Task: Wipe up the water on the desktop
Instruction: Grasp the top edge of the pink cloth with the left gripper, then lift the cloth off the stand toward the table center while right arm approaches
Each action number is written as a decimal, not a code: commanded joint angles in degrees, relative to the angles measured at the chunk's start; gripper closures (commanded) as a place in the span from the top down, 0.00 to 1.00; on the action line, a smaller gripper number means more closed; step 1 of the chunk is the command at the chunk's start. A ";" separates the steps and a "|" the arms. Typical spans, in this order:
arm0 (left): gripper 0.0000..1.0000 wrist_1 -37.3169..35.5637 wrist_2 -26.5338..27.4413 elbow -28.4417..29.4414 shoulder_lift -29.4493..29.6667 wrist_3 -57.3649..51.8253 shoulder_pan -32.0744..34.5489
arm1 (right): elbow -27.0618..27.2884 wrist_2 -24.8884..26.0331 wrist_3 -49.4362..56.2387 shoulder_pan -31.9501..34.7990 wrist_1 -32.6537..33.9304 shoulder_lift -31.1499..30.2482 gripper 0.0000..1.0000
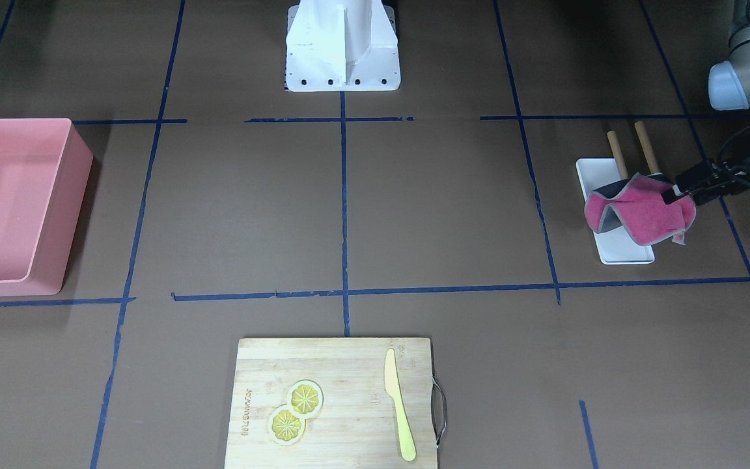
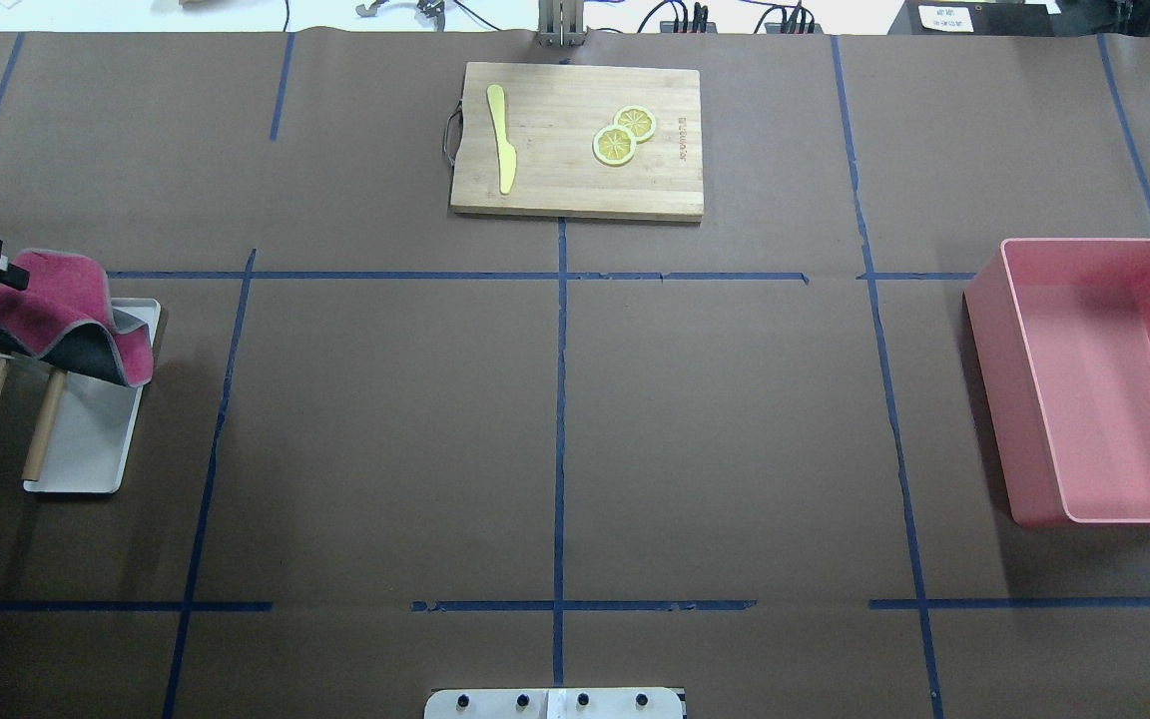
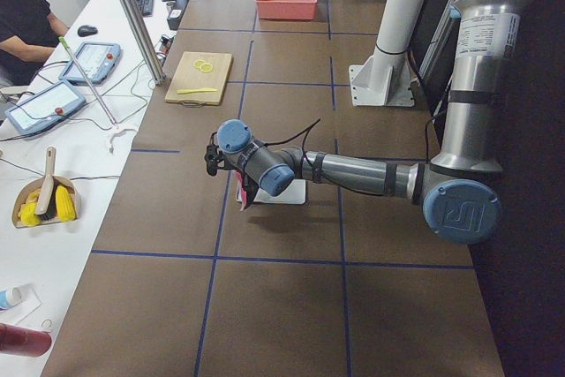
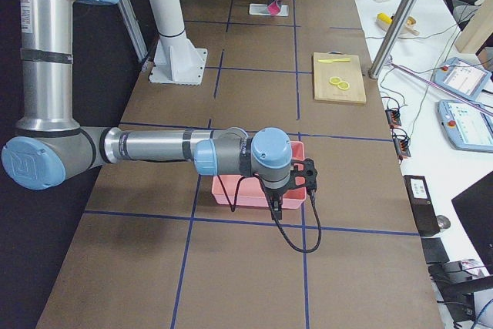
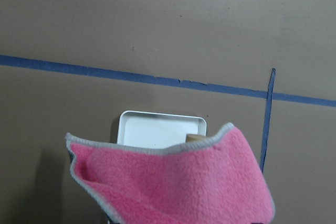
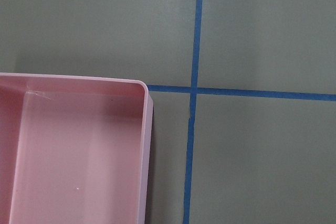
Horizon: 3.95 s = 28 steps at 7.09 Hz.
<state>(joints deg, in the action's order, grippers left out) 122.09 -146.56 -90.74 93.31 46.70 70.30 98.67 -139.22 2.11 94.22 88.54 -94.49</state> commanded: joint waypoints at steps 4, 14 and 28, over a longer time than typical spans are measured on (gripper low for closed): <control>0.07 -0.27 -0.48 0.56 0.38 0.14 0.19 | -0.05 0.00 0.00 0.00 -0.04 0.01 1.00; 0.00 -35.49 -8.22 -16.49 16.34 4.33 9.95 | 4.75 0.35 -7.78 -7.87 -3.02 8.58 1.00; 0.00 -26.39 8.40 -17.90 32.01 29.14 -20.36 | 18.05 45.43 -43.79 -67.49 -18.22 34.63 1.00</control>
<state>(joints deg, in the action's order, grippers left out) 94.65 -138.17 -108.82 124.53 75.57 51.33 116.70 -95.66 -43.90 28.78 71.11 -59.86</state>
